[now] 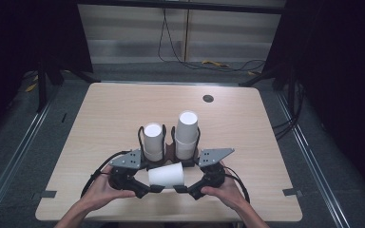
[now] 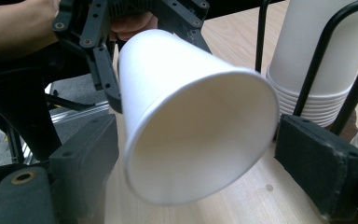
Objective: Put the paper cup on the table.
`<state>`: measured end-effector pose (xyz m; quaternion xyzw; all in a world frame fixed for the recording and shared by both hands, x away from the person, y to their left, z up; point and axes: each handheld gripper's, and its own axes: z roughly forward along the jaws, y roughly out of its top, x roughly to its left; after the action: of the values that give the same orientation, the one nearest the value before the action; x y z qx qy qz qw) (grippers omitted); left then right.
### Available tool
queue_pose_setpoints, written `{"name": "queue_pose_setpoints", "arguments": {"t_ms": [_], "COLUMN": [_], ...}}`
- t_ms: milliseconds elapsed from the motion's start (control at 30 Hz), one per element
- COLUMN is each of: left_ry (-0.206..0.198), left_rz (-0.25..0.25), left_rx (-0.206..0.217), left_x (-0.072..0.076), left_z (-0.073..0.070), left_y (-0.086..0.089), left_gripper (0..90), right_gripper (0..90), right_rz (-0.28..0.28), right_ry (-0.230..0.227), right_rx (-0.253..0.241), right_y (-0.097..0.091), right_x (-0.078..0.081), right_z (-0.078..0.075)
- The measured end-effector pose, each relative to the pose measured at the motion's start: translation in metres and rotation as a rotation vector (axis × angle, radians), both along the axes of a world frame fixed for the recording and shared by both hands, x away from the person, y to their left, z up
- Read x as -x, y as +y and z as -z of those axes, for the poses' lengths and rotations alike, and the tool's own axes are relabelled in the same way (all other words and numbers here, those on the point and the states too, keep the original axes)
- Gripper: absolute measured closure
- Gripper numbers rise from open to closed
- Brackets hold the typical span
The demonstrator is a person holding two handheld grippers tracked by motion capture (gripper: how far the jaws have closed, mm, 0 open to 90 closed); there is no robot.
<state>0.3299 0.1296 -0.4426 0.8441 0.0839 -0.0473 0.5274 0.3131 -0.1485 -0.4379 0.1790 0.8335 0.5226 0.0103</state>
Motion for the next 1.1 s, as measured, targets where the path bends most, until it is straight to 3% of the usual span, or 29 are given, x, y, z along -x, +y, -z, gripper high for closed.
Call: {"name": "queue_pose_setpoints", "arguments": {"t_ms": [467, 767, 967, 1100], "left_ry": [-0.001, 0.01, 0.038, 0.048], "left_rz": [0.028, 0.037, 0.045, 0.048], "left_rx": [0.0, 0.016, 0.039, 0.031], "left_x": [0.001, -0.001, -0.005, -0.007], "left_z": [0.0, 0.0, 0.002, 0.003], "left_y": [-0.004, -0.004, -0.004, -0.005], "left_gripper": [32.8, 33.4, 33.4, 33.2], "right_gripper": [15.8, 19.8, 22.0, 22.5], "right_rz": [-0.039, -0.048, -0.054, -0.051], "right_ry": [0.008, 0.05, 0.053, 0.048], "right_rx": [0.023, -0.043, -0.081, -0.087], "right_y": [0.006, -0.001, -0.006, -0.007], "right_x": [0.0, -0.004, -0.005, -0.007], "right_z": [0.003, 0.003, 0.002, 0.002]}}
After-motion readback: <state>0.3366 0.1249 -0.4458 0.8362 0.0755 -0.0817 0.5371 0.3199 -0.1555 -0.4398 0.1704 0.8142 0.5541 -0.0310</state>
